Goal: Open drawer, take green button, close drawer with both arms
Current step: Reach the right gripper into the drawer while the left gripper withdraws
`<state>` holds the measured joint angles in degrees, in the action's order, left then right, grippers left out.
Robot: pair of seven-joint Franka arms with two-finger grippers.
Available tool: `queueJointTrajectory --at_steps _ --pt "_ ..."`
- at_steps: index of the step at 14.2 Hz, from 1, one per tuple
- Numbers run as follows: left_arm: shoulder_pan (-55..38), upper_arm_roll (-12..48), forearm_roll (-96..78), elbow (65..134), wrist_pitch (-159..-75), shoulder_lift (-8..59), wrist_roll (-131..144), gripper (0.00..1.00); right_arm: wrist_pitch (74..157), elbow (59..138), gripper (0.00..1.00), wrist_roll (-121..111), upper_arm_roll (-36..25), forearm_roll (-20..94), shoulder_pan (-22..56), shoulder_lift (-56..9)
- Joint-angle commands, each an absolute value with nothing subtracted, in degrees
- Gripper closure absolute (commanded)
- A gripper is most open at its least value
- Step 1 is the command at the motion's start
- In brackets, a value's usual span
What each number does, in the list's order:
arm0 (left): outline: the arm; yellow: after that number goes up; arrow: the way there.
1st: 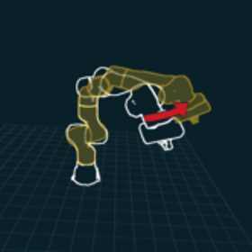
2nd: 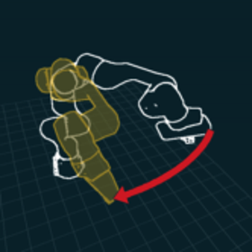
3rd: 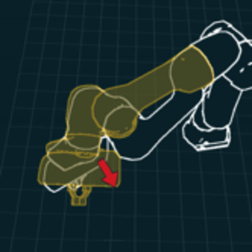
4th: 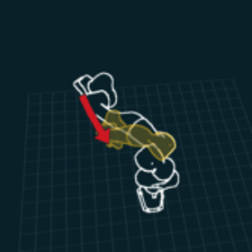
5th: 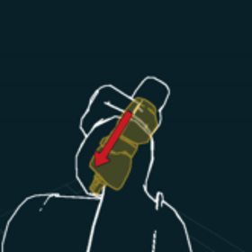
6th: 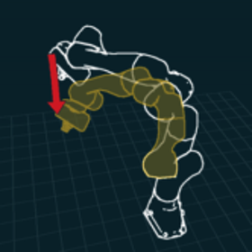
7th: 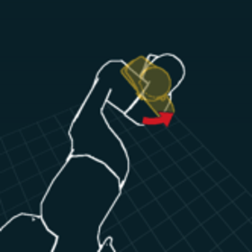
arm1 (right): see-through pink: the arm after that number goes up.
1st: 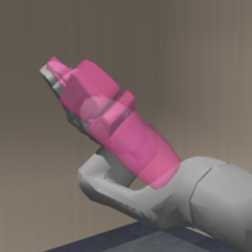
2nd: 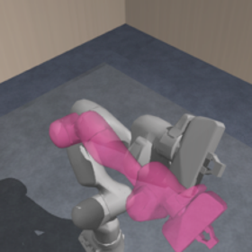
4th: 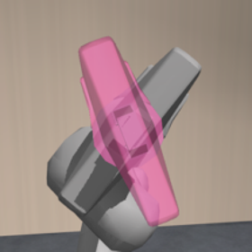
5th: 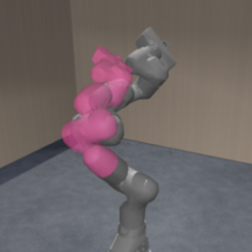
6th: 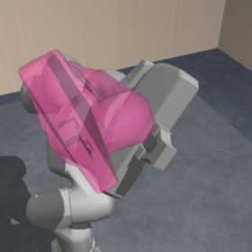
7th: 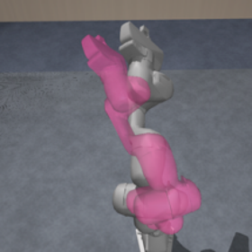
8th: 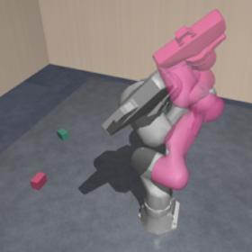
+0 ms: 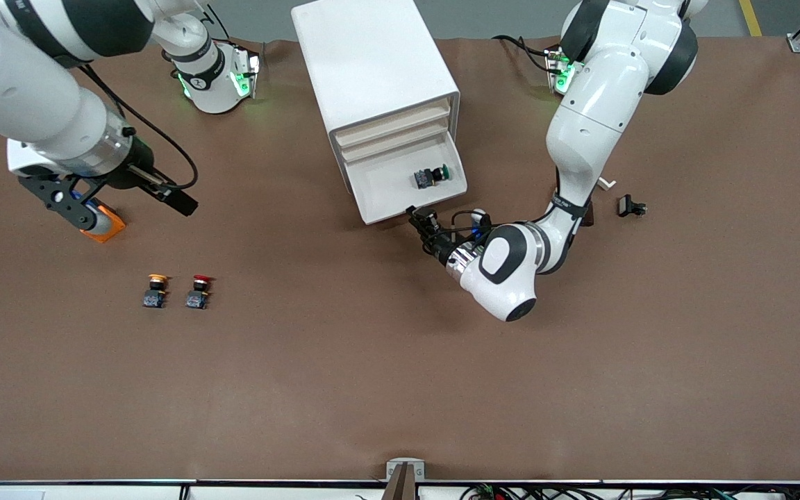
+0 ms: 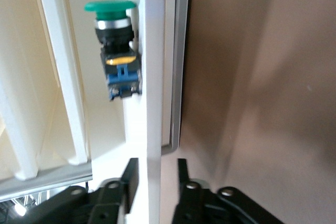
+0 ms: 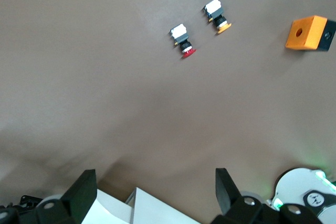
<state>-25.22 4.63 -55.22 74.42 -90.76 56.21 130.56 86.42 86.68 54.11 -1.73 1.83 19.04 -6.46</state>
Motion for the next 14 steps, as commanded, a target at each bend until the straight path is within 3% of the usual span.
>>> queueJointTrajectory --at_steps 1,5,14 --pt "-24.8 4.1 -55.3 71.6 -90.7 54.5 131.1 0.00 85.5 85.3 0.00 59.9 -2.3 1.3 22.3 -8.0" --pt "-22.9 0.0 -53.8 70.1 -90.6 49.9 131.0 0.00 86.0 85.3 0.00 72.6 -2.3 2.2 26.6 -9.9" --pt "-22.7 -2.5 -18.2 68.6 -90.5 42.6 113.8 0.00 89.6 79.9 0.00 96.1 -2.2 8.4 37.1 -21.3"
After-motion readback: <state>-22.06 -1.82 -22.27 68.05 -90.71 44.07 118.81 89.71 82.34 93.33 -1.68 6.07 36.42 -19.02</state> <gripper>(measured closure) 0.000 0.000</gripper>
